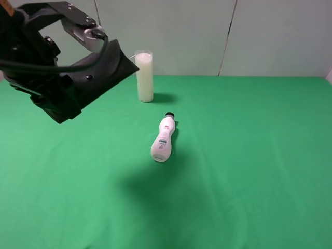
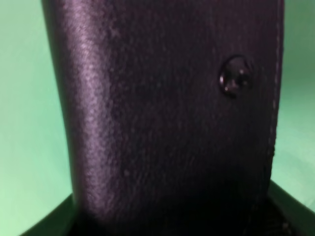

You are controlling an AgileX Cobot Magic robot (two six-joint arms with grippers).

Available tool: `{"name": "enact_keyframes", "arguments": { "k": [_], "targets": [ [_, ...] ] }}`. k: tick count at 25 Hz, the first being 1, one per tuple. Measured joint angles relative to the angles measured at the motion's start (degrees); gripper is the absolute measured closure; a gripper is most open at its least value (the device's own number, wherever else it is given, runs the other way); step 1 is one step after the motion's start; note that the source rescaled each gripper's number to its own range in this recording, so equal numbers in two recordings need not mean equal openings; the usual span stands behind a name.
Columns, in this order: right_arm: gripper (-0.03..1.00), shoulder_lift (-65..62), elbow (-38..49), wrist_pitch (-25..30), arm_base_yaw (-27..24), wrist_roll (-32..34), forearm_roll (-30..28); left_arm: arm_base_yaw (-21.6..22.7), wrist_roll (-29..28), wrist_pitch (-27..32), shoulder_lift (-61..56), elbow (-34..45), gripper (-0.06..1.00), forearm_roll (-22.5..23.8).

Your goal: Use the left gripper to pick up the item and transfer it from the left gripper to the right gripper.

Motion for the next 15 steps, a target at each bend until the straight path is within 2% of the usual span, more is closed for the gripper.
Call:
{"name": "enact_keyframes", "arguments": {
  "k": [7, 11, 15],
  "targets": [
    [-0.03, 8.4, -0.6, -5.1, 0.6, -5.7, 10.0, -4.6, 6.6, -2.6, 1.1, -0.5, 0.91, 0.0],
    [-0.03, 12.9, -0.6, -7.2, 3.5, -10.6, 16.5, -8.1, 9.2, -2.7, 4.9, -1.6, 0.91, 0.0],
    [-0.03, 17.1, -0.6, -8.5, 6.9, -13.8, 20.5, -11.7, 11.5, -3.7, 9.5, -3.6, 0.91, 0.1]
  ]
}}
